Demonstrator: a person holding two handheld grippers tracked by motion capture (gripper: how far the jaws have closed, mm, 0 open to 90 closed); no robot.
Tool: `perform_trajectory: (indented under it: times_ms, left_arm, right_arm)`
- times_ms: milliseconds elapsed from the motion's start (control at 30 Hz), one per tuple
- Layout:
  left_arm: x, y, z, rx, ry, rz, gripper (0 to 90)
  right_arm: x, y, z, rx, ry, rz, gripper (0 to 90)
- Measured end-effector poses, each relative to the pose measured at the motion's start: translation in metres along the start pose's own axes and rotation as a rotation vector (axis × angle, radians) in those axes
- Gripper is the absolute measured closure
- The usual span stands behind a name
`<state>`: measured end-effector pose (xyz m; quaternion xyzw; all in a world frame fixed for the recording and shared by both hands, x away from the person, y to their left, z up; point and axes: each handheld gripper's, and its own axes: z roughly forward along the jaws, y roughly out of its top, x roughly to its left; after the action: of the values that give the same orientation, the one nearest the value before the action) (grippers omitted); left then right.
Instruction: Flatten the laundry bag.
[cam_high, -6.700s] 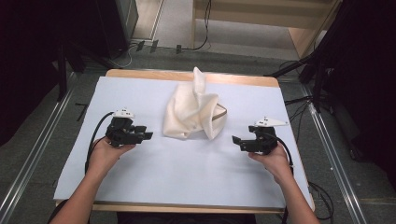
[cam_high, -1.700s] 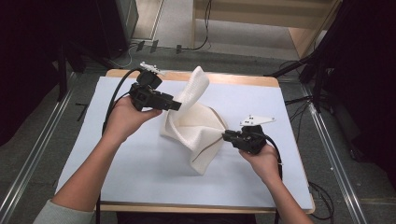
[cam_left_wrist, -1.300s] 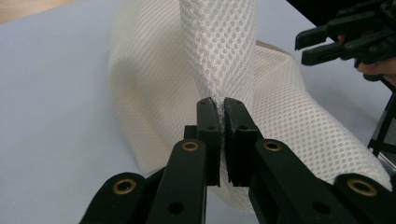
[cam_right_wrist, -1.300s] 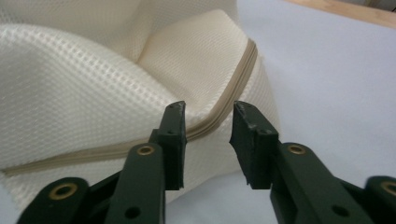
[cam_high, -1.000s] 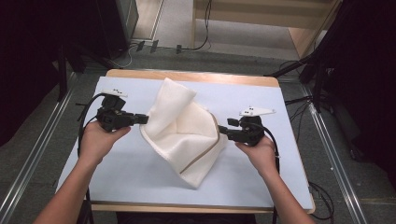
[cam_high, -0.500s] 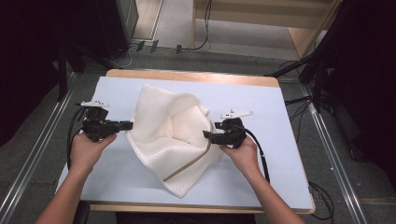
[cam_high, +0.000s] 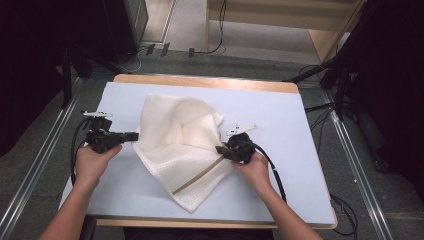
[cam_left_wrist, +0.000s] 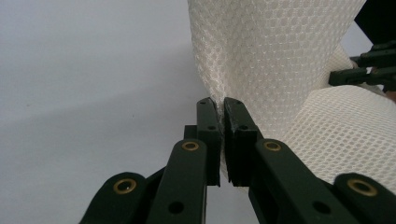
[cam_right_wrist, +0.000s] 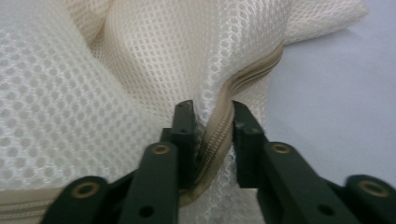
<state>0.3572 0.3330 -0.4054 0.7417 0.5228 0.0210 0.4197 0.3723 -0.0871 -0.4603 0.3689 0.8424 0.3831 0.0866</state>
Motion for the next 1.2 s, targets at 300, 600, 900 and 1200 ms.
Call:
perform_trajectory:
  times_ms: [300,600,900,1200]
  left_arm:
    - [0.004,-0.006,-0.001,-0.005,-0.017,-0.029,87.3]
    - [-0.017,-0.014,0.008,0.051,-0.082,0.004,86.5]
    - [-0.008,-0.024,0.023,0.125,-0.092,-0.032,84.8]
    - [-0.006,-0.023,0.005,0.066,-0.028,0.05,60.8]
  right_arm:
    - [-0.005,0.021,-0.036,-0.11,-0.11,-0.066,82.8]
    - [-0.023,0.013,-0.076,-0.159,-0.173,-0.095,82.4]
    - [-0.027,-0.017,-0.079,-0.139,-0.117,-0.048,81.6]
    - [-0.04,-0.017,-0.087,-0.145,-0.157,-0.018,79.9]
